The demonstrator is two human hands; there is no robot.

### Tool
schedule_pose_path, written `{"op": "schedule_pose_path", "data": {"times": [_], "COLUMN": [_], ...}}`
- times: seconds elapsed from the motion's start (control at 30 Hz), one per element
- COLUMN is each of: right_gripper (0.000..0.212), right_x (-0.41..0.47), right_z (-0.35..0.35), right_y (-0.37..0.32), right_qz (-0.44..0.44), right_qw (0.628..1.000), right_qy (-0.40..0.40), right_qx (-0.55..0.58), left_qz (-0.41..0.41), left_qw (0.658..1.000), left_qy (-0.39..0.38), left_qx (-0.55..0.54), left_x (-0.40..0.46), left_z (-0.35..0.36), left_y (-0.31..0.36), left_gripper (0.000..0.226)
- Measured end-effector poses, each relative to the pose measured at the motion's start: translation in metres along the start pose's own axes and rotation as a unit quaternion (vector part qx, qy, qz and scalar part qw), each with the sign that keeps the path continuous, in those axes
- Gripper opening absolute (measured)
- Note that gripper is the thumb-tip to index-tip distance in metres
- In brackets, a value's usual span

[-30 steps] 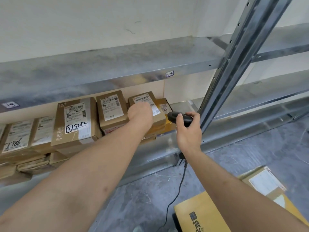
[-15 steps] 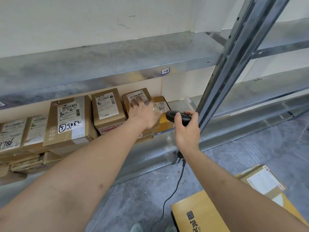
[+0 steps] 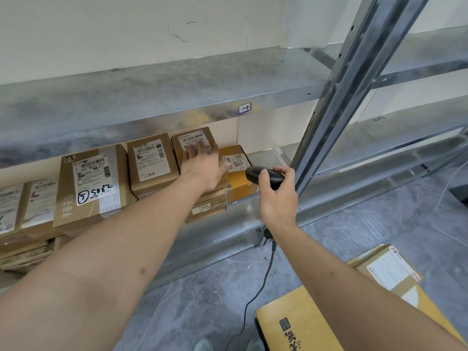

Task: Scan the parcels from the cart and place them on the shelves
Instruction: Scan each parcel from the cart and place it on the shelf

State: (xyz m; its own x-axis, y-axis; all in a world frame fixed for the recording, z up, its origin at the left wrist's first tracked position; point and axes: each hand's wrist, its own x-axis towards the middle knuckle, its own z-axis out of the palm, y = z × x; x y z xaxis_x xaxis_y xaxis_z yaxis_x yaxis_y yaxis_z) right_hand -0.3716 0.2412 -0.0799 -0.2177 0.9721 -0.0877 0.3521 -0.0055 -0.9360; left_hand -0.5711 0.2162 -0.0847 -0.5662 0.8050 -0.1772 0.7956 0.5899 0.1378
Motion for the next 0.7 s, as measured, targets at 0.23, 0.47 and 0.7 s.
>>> {"op": "schedule_pose_path", "data": {"times": [0.23, 0.47, 0.7], "right_gripper": [0.026, 0.027, 0.029], "right_x": [-0.005, -0.027, -0.064], "right_z": [-0.006, -0.016, -0.049], "right_y": [0.001, -0.008, -0.009], "right_qz": [0.009, 0.006, 0.011], "right_qw": [1.0, 0.997, 0.988], "right_qy": [0.013, 0.073, 0.15], "right_qx": [0.004, 0.035, 0.034], "left_qz": [0.024, 0.119, 0.209], "left_qw": [0.999, 0.992, 0.975], "left_qy": [0.011, 0.041, 0.047], "left_qx": [0.021, 0.007, 0.06], "left_x": [-0.005, -0.032, -0.069], "left_z": [-0.004, -0.012, -0.009], "left_y": [0.006, 0.024, 0.058], "left_gripper": [0.072, 0.055, 0.052]}}
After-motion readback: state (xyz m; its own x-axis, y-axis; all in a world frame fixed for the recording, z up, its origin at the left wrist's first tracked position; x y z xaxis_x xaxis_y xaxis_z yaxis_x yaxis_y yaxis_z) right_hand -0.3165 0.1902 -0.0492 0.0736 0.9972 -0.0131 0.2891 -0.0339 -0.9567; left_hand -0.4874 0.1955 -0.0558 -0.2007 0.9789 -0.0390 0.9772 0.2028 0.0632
